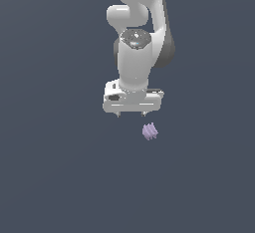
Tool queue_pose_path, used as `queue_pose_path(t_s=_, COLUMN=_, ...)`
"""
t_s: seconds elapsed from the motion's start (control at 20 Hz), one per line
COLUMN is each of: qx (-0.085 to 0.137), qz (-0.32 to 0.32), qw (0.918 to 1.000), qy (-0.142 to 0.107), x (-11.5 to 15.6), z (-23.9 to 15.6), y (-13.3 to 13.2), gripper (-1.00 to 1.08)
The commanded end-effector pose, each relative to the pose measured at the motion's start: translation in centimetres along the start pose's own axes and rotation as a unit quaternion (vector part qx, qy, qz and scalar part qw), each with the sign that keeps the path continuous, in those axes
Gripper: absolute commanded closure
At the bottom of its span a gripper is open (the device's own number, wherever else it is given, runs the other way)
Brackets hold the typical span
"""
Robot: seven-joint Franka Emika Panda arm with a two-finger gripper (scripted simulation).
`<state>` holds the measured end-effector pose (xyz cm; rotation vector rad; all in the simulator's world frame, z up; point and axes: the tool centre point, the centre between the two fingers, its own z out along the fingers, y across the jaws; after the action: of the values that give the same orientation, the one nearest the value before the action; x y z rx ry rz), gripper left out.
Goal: Pick up the object and move it to a goal position.
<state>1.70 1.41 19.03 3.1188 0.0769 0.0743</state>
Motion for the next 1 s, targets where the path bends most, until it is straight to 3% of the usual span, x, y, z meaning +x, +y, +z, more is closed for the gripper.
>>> queue_pose_path(t_s=0.0, qx=0.000, qz=0.000, qw=1.0000, qy=0.000, x=0.0, z=0.0, y=0.0, gripper=-0.92)
queue_pose_path(t_s=0.5, qx=-0.017, qz=-0.004, qw=0.9998, qy=-0.006, x=-0.1, z=0.6, y=2.6, gripper=-0.92)
queue_pose_path(t_s=0.95, qx=-0.011, qz=-0.032, qw=0.9994, qy=-0.009, x=0.1, z=2.6, y=0.0, gripper=-0.92)
